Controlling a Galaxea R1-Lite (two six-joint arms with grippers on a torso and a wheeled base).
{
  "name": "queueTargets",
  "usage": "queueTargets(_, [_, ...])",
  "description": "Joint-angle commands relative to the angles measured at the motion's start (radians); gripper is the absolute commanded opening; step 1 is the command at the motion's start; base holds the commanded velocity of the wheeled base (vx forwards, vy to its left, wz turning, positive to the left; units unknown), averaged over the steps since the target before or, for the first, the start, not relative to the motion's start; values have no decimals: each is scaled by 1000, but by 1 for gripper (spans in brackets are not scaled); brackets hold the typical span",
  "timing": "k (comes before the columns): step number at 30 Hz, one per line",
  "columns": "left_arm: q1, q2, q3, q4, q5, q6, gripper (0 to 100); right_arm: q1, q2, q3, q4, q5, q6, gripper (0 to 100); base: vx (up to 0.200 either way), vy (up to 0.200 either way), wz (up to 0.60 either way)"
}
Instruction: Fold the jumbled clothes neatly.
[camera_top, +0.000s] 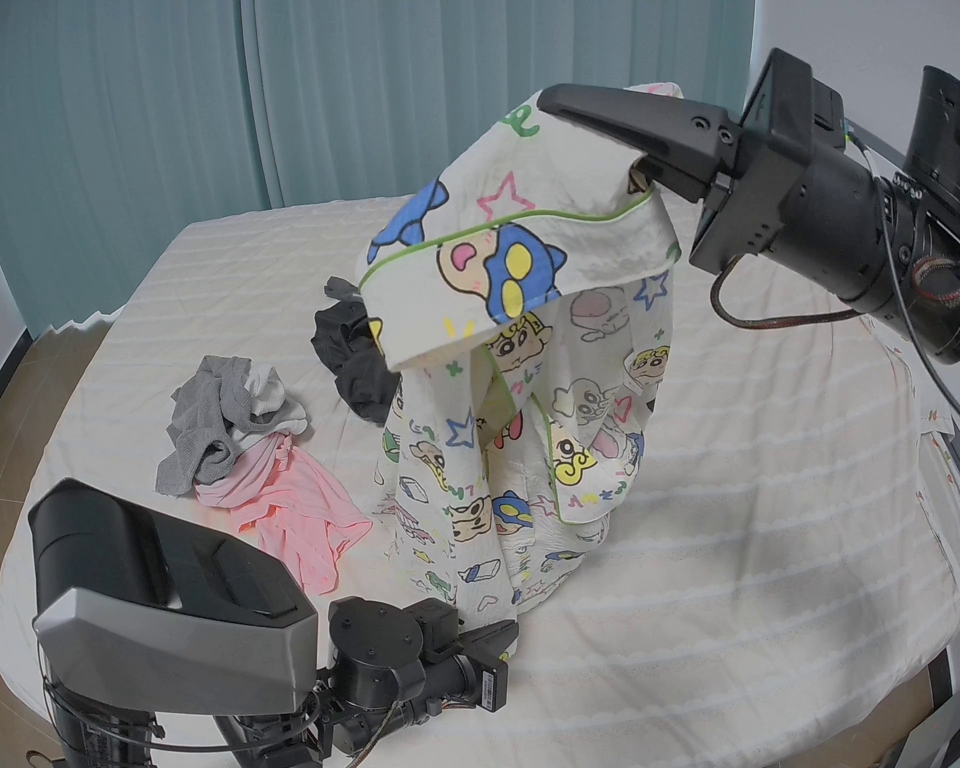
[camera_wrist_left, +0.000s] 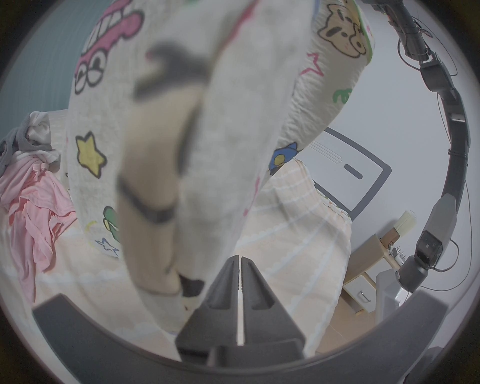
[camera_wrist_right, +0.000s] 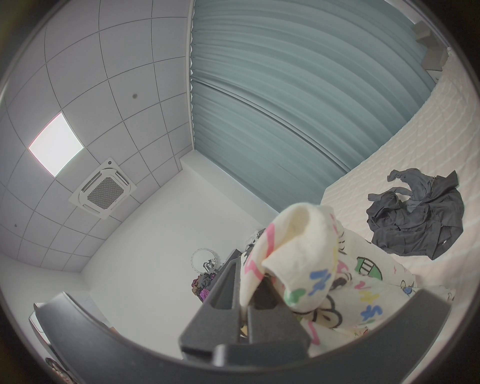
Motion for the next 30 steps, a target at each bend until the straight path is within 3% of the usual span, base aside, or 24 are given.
queueTargets(1, [-10,-5,-1,-18,0,-3,0,10,-16,-6,0,1,4,0,0,0,0])
queueTargets(11, [-16,-137,4,-18,-1,-103,0,39,-25,-12,0,-4,50,0,0,0,0])
queueTargets(19, [-7,-272,205,-18,-110,-107,0,25,-6,-20,0,-24,53,0,0,0,0])
queueTargets(25, [-14,-277,269,-18,-110,-103,0,-2,21,-33,0,-25,53,0,0,0,0])
queueTargets(26, [-14,-277,271,-18,-110,-103,100,-4,23,-35,1,-25,53,0,0,0,0])
queueTargets(30, [-19,-277,314,-18,-110,-63,100,-19,37,-41,1,-24,53,0,0,0,0])
